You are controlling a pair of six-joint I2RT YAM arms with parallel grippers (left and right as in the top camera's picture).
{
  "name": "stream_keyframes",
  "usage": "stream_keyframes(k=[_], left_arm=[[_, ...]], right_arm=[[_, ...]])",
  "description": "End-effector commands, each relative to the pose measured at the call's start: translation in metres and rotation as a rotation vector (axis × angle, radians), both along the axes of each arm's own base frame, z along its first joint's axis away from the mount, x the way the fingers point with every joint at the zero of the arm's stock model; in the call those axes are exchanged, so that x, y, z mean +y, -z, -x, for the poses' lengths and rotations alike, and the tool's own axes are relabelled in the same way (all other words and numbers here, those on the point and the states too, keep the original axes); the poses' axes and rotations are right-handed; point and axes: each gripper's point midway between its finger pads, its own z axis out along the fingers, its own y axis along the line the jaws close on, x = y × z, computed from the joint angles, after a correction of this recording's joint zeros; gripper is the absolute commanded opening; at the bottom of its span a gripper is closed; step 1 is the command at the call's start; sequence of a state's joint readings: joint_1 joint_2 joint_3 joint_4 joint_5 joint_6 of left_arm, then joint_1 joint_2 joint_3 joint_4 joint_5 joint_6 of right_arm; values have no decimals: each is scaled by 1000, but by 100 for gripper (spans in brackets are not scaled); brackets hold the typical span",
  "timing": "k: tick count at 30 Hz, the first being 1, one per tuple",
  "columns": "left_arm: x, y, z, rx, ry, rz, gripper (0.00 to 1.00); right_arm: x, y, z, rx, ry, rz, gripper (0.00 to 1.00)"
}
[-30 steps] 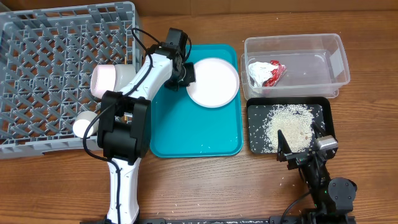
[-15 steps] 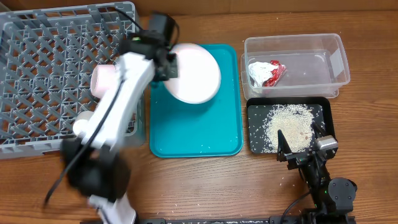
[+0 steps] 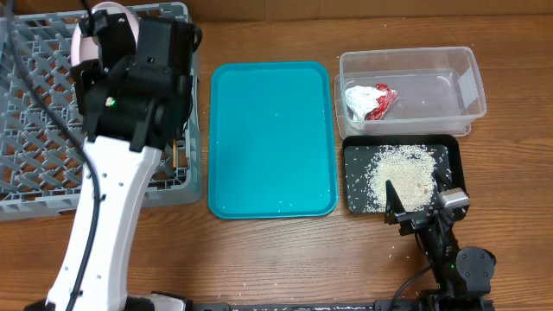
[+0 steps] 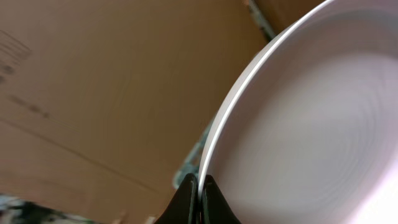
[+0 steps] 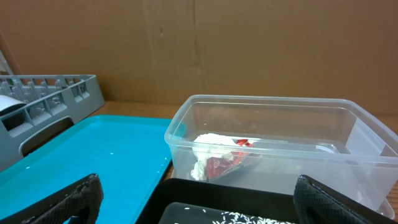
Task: Sort waste into correct bins and load items into the dishwasher
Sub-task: 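Lift the white plate and stand it upright in the dish rack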
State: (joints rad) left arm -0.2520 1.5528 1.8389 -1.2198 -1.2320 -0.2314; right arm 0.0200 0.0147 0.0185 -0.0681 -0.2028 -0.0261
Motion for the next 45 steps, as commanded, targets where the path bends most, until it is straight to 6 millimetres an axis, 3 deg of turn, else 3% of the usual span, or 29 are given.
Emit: stream_keyframes(k=[1, 8, 12, 18, 22, 27, 32, 36, 38, 41, 45], left_arm=[[23, -9, 8, 74, -123, -160, 4], [72, 23, -6, 121, -273, -154, 4], [97, 64, -22, 189, -289, -56, 4], [116, 105, -38, 295, -320, -46, 4], [117, 133, -53, 350, -309, -36, 4], [115, 160, -67, 435, -283, -45, 4], [113, 166, -71, 459, -270, -47, 4], [110, 165, -75, 499, -242, -63, 16], [99, 164, -78, 505, -211, -65, 19], [67, 164, -88, 499, -126, -55, 43], [19, 166, -100, 503, 0, -43, 61]], right_arm=[[-1, 1, 0, -7, 5, -4, 100], [-1, 1, 0, -7, 5, -4, 100], [-1, 1, 0, -7, 5, -4, 100], [-1, 1, 0, -7, 5, -4, 100], [-1, 1, 0, -7, 5, -4, 100], [-1, 1, 0, -7, 5, -4, 100], [-1, 1, 0, -7, 5, -4, 100], [-1, 1, 0, -7, 5, -4, 100], [-1, 1, 0, -8, 5, -4, 100], [-1, 1, 0, -7, 5, -4, 100], [-1, 1, 0, -7, 5, -4, 100]])
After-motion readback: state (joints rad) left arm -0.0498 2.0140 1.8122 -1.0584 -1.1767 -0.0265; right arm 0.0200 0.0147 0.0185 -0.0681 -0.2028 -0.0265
